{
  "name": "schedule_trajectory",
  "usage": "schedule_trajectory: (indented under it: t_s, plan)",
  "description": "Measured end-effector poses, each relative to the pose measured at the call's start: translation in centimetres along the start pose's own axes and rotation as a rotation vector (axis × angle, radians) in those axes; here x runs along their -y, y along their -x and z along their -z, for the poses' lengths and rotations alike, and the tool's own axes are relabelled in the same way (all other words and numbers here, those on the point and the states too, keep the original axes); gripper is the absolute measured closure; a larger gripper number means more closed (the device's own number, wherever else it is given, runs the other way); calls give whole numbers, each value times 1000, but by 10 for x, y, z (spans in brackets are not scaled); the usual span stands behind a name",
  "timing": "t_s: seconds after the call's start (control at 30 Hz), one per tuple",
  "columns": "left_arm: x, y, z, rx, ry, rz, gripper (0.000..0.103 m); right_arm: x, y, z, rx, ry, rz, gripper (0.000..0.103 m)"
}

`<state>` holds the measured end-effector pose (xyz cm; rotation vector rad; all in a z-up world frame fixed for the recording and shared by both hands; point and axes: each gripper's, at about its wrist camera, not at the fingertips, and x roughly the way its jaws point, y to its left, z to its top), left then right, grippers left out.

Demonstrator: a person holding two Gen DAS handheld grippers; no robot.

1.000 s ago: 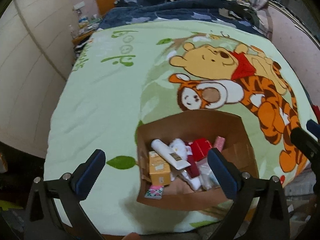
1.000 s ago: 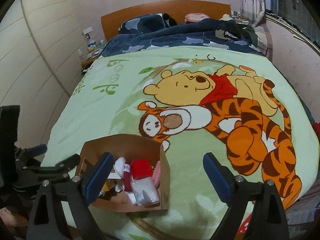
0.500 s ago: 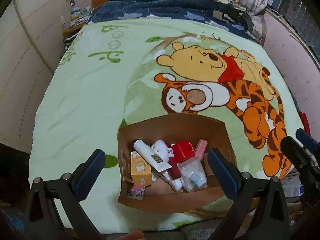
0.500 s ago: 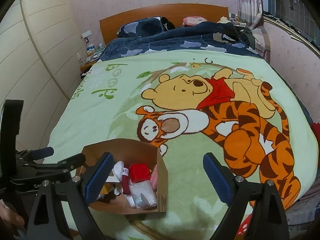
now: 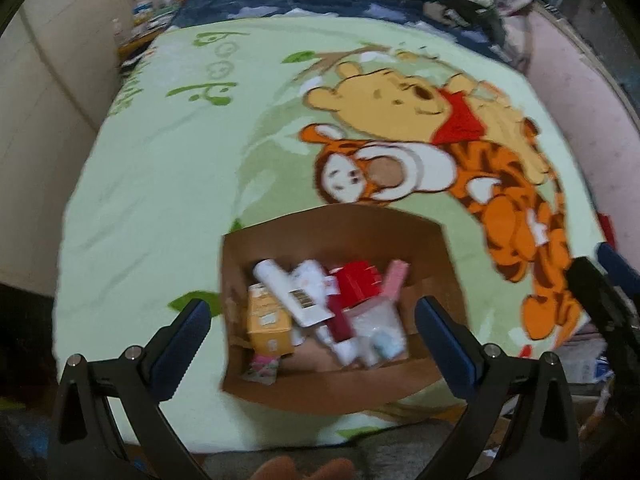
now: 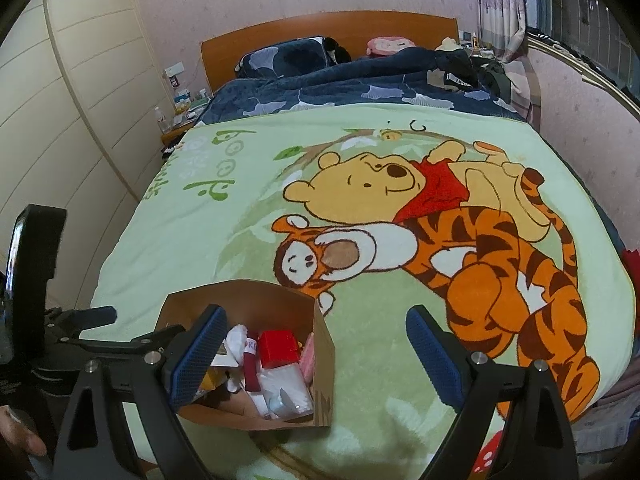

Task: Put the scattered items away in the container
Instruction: 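Move both tools back from the cardboard box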

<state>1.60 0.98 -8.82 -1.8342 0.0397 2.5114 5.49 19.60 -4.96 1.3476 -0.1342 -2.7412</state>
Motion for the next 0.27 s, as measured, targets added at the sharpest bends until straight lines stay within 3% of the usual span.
schedule_trajectory:
  t_s: [0.07,0.17,0.27]
  plan:
    - [0,-2,0,-9,-4,-21,0,-1,1,0,2,1,-2,10]
    - [-5,-3,2,-28,28,64,0,-2,0,0,1,7,-4,10]
    - [0,1,3,-20,-3,25,0,-5,0,0,-1,13,-7,10]
